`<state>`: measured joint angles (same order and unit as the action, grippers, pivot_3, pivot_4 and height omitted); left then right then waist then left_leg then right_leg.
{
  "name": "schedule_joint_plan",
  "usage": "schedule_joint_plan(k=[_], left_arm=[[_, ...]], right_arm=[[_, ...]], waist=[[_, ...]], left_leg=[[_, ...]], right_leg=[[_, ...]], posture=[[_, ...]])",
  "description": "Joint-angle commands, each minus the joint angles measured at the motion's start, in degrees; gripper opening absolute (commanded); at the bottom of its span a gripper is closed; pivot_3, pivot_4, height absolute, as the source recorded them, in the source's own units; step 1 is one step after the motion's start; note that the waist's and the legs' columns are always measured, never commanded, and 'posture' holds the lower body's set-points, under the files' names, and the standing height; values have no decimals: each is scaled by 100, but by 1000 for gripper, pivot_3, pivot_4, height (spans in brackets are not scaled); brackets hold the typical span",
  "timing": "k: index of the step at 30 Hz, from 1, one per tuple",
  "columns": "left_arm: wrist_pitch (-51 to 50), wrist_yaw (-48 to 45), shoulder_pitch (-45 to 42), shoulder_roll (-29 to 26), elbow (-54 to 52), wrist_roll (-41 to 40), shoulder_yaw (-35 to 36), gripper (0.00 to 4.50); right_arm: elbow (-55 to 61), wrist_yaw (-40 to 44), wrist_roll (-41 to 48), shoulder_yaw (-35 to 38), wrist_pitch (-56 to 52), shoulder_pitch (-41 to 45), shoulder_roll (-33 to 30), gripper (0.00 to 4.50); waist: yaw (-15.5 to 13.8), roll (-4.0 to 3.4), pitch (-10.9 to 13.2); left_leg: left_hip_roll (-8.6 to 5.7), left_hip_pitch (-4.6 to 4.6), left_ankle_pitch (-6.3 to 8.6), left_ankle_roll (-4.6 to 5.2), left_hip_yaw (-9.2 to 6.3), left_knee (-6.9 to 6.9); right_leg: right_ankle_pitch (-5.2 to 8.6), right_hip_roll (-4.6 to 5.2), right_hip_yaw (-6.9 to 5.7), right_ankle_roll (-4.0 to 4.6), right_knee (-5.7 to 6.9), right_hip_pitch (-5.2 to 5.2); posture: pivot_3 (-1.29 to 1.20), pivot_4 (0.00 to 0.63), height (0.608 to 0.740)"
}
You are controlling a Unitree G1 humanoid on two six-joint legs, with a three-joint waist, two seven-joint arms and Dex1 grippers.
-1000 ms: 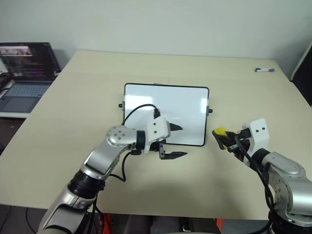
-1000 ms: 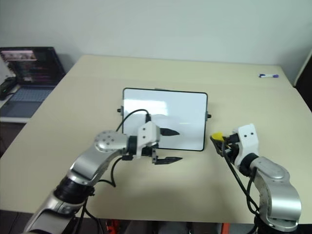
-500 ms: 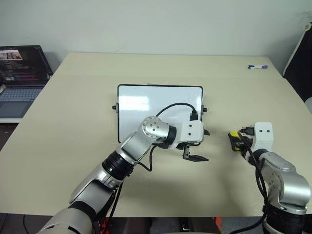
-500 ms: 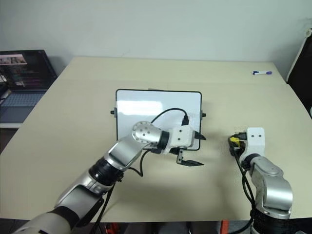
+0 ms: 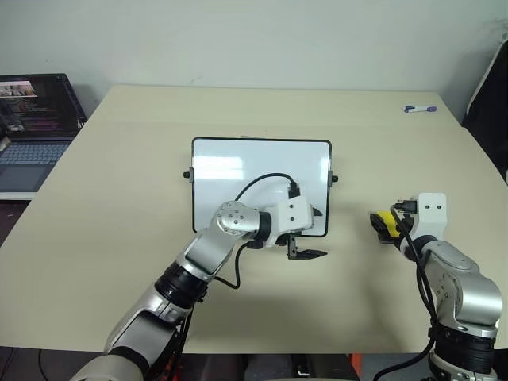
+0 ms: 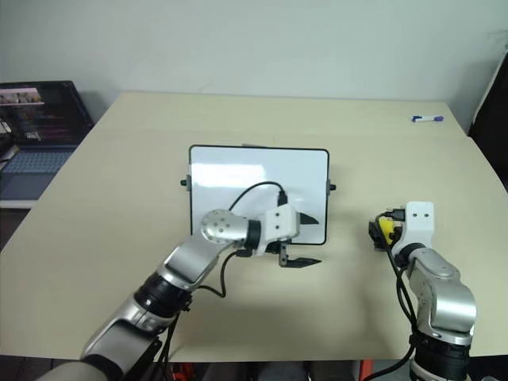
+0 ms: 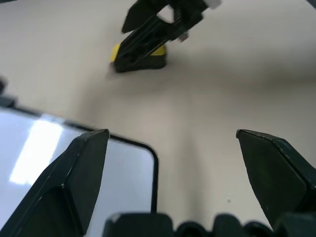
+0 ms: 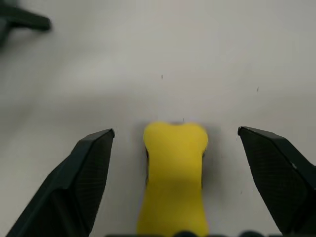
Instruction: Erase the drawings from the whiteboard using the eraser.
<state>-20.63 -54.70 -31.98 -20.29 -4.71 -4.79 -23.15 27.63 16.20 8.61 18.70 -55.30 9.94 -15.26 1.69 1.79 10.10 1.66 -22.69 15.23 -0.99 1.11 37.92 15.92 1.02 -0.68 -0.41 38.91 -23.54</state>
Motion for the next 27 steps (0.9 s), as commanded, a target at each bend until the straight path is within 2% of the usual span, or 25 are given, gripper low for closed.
schedule_joint_plan(k=[1,4,7,10,13,15,19,23,27], left_arm=[[-320,385,442,-187,-588,-397,858,4500],[-640,1003,1880,-319,-1419,-752,1982,4500],[-791,1633,2807,-87,-2081,-882,2470,4500],[-540,2496,3290,355,-2136,-732,2945,4500],[-94,3034,3614,596,-1937,-561,3274,4500],[148,3410,3757,730,-1795,-473,3498,4500],[496,3952,3866,892,-1804,-327,3764,4500],[486,4339,3837,1016,-1889,-142,3618,4500],[722,4334,4110,994,-1907,-32,3453,4500]], right_arm=[[943,261,320,-252,401,-254,-96,4482],[1406,7,-151,-1017,1465,-1231,97,4482],[1229,-290,-568,-1382,2746,-1824,293,4482],[639,-731,-855,-1257,4247,-2384,613,4482],[139,-739,-516,-840,5187,-2811,854,4482],[-150,-796,-256,-608,5394,-2934,1016,4482],[-339,-490,-40,-741,5689,-3054,1021,4482],[-287,-243,182,-752,5514,-2892,794,4482],[-124,-128,100,-864,5557,-3209,658,4482]], waist=[[8,-1,-1],[26,-6,-8],[-2,-9,-3],[-145,1,-4],[-188,16,-15],[-175,19,-17],[-152,17,-16],[-155,15,-17],[-162,18,-19]], left_leg=[[3,0,0,0,-2,0],[10,4,0,0,-12,-5],[12,5,8,-9,-29,-12],[-8,2,7,-10,-34,6],[-9,29,5,-7,-31,16],[-7,36,5,-6,-23,15],[0,39,4,-6,-15,11],[2,46,4,-6,-14,4],[0,44,5,-6,-14,2]], right_leg=[[0,2,-1,-1,0,0],[6,3,-6,-10,-2,2],[13,5,-3,-3,0,-1],[14,27,-9,-30,-5,10],[6,28,-5,-36,-24,43],[3,27,1,-33,-23,46],[6,21,9,-23,-8,36],[11,15,9,-16,-3,35],[12,16,9,-15,-6,36]], posture=[[0,150,740],[0,150,740],[0,150,740],[0,150,740],[0,150,740],[0,150,740],[0,150,740],[0,150,740],[0,150,740]])
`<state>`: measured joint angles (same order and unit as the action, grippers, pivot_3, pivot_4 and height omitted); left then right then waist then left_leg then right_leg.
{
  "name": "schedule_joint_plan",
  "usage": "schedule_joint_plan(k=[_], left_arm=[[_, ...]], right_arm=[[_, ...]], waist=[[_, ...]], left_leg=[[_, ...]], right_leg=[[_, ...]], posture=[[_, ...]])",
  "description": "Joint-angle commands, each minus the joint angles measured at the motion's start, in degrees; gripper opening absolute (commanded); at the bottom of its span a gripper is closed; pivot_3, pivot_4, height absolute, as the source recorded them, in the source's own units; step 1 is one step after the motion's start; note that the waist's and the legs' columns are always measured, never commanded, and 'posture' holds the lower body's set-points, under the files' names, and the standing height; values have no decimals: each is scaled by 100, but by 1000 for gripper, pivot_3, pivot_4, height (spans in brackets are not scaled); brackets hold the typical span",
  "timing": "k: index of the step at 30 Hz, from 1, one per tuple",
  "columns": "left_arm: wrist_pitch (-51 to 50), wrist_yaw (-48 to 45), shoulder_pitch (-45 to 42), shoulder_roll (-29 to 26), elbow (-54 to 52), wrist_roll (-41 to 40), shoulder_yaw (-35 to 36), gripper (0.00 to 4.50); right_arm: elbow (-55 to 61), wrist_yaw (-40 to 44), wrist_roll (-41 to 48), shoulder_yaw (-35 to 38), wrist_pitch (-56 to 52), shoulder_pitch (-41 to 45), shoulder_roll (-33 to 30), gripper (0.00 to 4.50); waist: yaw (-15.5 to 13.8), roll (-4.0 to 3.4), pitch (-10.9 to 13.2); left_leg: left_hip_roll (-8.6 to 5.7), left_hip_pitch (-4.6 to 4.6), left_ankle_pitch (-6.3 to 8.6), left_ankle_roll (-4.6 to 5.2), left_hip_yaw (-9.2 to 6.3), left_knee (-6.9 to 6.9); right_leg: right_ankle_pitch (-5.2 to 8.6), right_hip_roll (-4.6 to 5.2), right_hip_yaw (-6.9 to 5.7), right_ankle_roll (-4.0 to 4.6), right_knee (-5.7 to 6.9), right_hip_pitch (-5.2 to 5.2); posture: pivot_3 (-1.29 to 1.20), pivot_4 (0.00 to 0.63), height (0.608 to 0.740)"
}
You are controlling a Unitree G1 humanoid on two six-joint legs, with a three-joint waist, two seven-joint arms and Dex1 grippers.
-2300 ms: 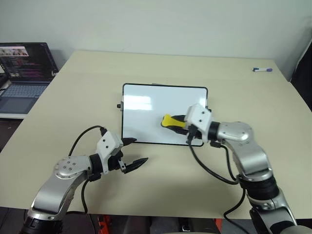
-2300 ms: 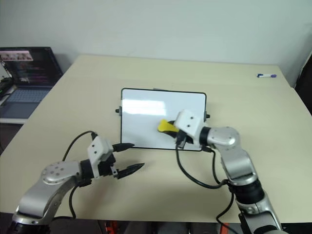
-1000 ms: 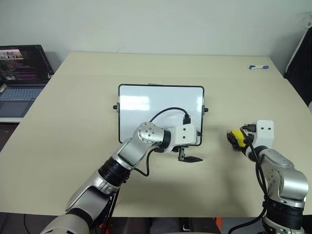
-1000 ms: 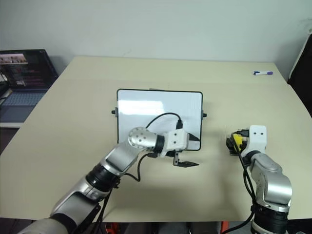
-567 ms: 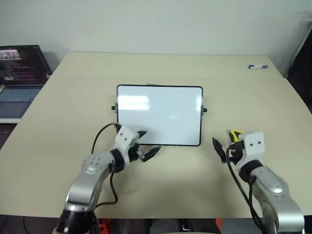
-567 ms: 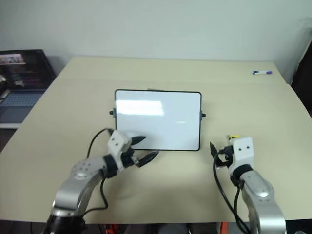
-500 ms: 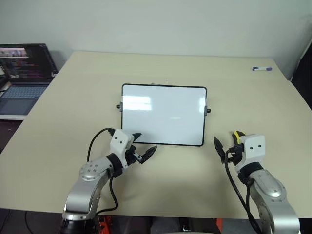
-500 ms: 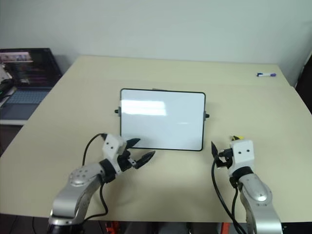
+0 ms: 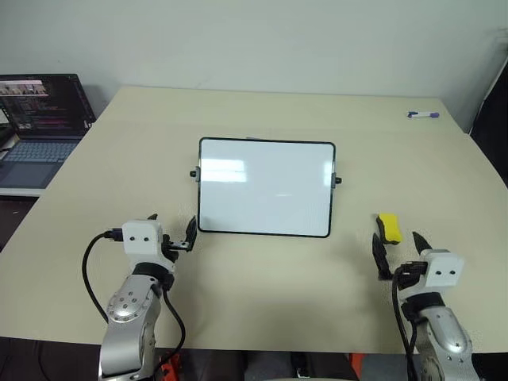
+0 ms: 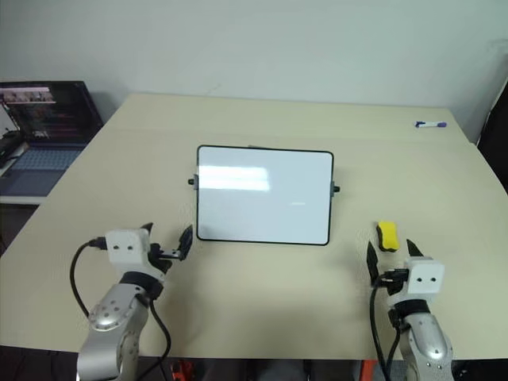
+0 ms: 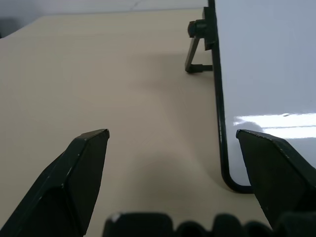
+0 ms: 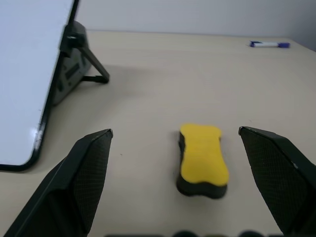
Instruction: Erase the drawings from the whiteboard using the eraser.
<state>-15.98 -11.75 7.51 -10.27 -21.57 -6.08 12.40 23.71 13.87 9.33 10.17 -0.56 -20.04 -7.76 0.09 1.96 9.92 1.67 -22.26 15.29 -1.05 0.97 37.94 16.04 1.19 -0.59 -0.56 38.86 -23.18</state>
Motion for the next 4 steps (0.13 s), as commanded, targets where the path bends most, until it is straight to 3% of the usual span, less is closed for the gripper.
schedule_joint_plan(k=[1,4], left_arm=[[230,88,281,27,-275,127,-143,4500],[206,102,451,80,-276,86,-202,4500]], right_arm=[[309,102,56,52,23,-241,-147,4482],[308,79,96,177,-178,-82,-320,4482]], waist=[[-6,1,-1],[-5,1,-1]], left_leg=[[0,0,1,-1,-1,-3],[0,-4,2,-2,0,-3]], right_leg=[[2,0,-1,3,-1,0],[4,3,0,5,-3,-2]], posture=[[0,150,740],[0,150,740]])
